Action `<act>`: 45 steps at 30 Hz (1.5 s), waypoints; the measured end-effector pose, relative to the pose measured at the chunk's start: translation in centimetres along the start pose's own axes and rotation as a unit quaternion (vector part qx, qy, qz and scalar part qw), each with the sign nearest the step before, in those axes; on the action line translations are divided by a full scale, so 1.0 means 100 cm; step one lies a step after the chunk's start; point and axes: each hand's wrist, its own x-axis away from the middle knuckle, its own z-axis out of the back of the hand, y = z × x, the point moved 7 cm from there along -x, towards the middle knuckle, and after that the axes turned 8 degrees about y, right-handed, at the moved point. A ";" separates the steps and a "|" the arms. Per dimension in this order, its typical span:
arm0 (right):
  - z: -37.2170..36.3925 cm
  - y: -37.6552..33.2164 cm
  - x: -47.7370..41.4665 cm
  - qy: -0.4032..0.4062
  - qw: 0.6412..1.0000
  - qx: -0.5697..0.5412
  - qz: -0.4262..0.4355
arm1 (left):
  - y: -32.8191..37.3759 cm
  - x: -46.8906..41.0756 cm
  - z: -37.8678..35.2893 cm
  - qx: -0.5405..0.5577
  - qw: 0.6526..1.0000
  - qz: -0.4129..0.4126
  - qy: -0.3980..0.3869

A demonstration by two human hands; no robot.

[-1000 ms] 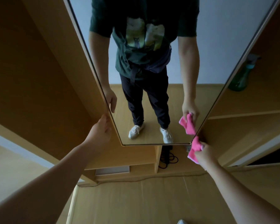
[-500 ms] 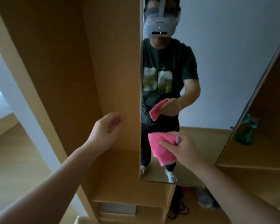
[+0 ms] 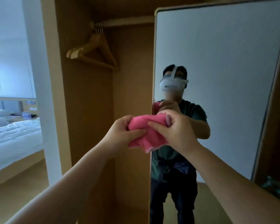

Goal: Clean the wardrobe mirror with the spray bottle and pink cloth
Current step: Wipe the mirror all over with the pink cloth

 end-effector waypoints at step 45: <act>0.227 0.021 -0.160 0.277 0.874 0.357 0.179 | 0.197 -0.208 -0.035 -0.011 0.949 -0.182 0.256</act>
